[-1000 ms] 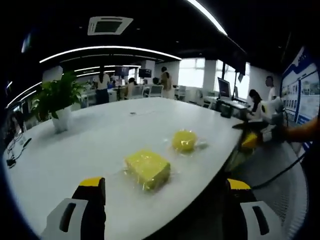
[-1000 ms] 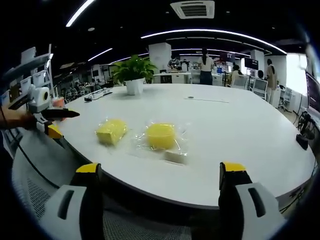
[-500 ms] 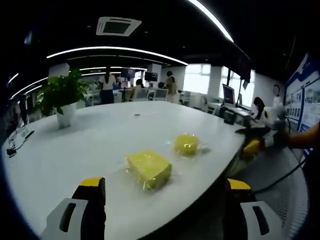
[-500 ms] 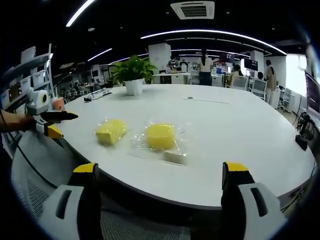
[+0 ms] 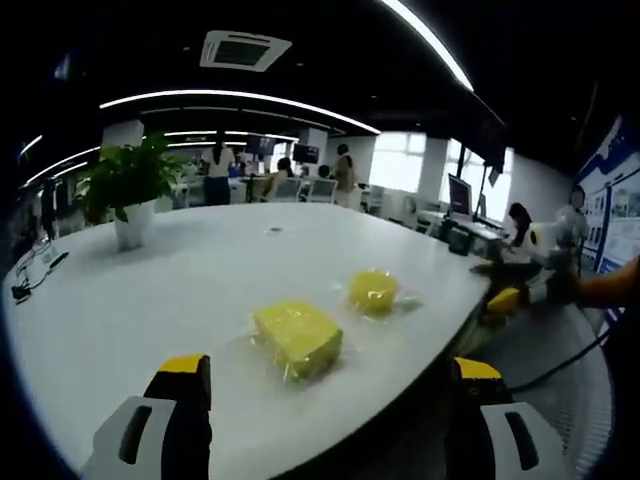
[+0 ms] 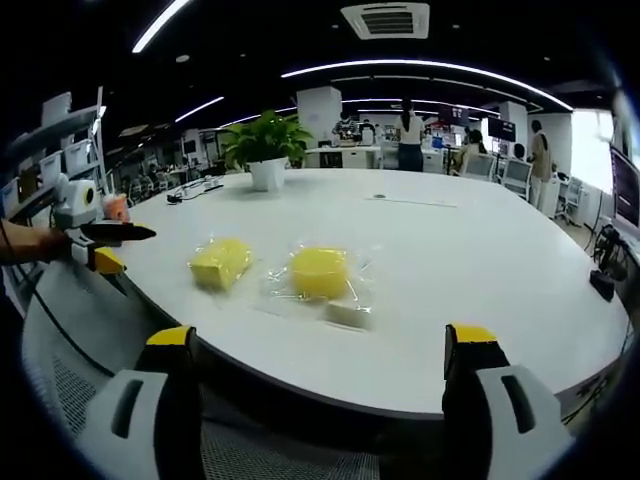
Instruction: Compare the silicone blocks by pressing each to a similar depth, holding the contact briefly, and releasing to observe deformation and rebound differences across the visible hardness samples.
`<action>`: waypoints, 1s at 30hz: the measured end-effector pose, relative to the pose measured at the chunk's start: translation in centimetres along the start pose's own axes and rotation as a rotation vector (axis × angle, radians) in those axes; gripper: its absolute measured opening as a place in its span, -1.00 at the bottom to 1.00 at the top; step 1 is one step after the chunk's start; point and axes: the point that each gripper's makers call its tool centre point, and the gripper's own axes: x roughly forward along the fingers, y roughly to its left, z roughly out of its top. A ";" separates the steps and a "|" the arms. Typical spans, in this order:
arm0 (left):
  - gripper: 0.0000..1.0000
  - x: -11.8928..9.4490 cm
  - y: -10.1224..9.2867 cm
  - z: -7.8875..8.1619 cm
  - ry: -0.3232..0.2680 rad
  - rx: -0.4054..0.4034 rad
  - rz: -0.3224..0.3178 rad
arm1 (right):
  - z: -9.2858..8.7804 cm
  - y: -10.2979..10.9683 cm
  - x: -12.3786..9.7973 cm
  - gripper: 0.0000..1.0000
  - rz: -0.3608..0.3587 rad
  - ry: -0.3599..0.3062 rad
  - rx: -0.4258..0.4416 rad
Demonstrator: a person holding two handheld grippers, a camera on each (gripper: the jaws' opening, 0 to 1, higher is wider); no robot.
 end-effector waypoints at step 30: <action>0.34 1.3 0.3 3.5 0.049 -0.025 -0.037 | -0.1 0.0 -0.1 0.92 0.003 -0.004 -0.005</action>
